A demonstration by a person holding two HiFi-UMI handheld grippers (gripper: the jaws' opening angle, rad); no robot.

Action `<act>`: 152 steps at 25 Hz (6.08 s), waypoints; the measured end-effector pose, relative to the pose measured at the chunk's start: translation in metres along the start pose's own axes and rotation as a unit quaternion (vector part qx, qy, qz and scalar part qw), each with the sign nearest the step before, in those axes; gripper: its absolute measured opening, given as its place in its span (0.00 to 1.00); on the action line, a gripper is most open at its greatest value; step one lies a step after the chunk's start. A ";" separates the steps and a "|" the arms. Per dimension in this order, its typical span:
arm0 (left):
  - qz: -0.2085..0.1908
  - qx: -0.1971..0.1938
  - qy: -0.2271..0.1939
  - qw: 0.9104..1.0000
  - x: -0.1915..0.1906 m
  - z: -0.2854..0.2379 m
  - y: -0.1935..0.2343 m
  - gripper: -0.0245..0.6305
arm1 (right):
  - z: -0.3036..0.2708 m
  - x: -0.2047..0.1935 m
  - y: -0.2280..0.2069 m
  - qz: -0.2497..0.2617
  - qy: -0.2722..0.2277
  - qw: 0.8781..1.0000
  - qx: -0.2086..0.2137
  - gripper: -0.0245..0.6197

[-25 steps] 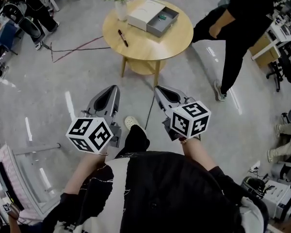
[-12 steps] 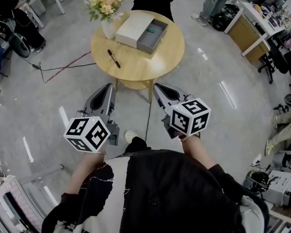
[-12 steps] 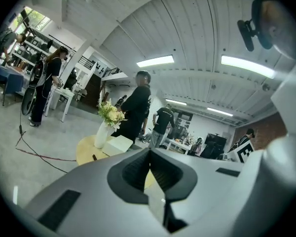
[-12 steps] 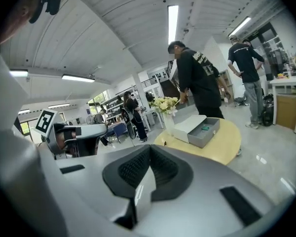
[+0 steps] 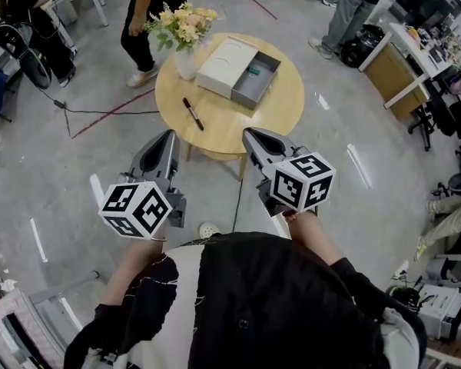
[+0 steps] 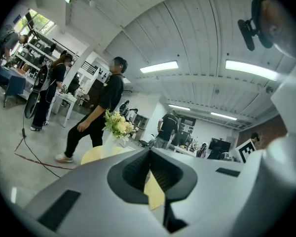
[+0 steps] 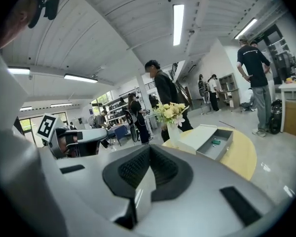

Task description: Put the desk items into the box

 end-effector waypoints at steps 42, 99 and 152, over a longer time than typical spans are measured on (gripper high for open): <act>0.099 0.213 -0.072 0.969 0.013 0.061 0.153 0.05 | -0.184 -0.133 -0.088 -0.053 0.255 0.965 -0.012 0.05; 0.131 0.324 -0.131 0.928 0.024 0.103 0.169 0.05 | -0.244 -0.155 -0.115 0.015 0.402 0.914 -0.049 0.14; 0.105 0.134 -0.029 0.985 -0.020 0.040 0.085 0.05 | -0.016 -0.184 -0.167 -0.172 0.240 0.929 -0.221 0.13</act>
Point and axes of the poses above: the fingertips, and each gripper's own axes: z backward along the fingers, y to its left, x out of its top, the point moved 5 cm from there along z, backward along the fingers, and after that the axes turned 9 degrees about x, right-handed, at the moved point
